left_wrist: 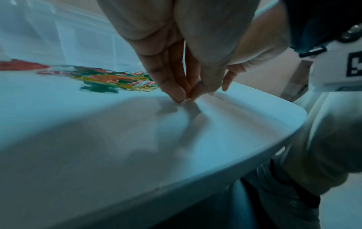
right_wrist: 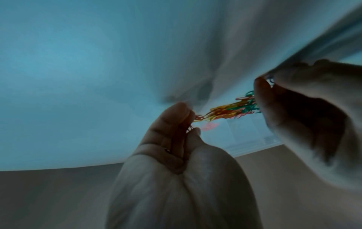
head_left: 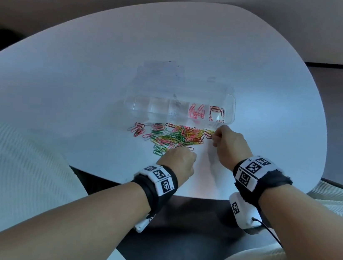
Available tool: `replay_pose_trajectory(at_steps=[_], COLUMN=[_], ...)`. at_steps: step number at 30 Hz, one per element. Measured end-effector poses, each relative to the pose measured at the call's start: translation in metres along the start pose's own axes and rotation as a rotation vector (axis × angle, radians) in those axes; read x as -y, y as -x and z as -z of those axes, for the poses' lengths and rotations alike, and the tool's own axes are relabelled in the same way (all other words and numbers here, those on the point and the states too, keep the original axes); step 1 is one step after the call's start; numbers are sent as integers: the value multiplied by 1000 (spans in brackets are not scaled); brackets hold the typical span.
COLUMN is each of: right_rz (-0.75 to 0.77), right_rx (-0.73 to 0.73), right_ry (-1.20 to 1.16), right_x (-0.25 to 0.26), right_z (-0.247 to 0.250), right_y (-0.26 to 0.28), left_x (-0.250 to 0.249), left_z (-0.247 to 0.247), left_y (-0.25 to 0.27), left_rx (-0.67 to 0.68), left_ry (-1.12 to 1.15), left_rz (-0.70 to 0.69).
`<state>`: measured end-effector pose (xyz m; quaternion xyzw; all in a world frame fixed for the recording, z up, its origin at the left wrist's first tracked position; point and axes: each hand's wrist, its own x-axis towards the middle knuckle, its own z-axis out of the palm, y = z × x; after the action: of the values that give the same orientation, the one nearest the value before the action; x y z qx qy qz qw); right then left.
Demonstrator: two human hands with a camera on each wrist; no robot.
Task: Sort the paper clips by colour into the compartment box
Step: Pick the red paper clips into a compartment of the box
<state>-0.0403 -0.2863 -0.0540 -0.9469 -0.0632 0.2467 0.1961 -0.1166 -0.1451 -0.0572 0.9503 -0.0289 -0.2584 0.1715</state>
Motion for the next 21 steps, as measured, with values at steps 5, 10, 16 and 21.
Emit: replay_pose_trajectory(at_steps=[5,10,16,21], right_rz=[48,113,130,132], right_rx=[-85,-107,-88,-71], right_ry=[100,223,368,413], right_x=[-5,-4,-2,0], right_z=[0,4,4,0], right_y=[2,6,4,0], left_x=[10,13,10,8], left_z=[14,21,11,8], left_y=[-4,-14,-17,-16], left_rx=[-123,-143,-74,-73], left_ry=[153,73,-63,-65], left_rz=[30,6,7,-8])
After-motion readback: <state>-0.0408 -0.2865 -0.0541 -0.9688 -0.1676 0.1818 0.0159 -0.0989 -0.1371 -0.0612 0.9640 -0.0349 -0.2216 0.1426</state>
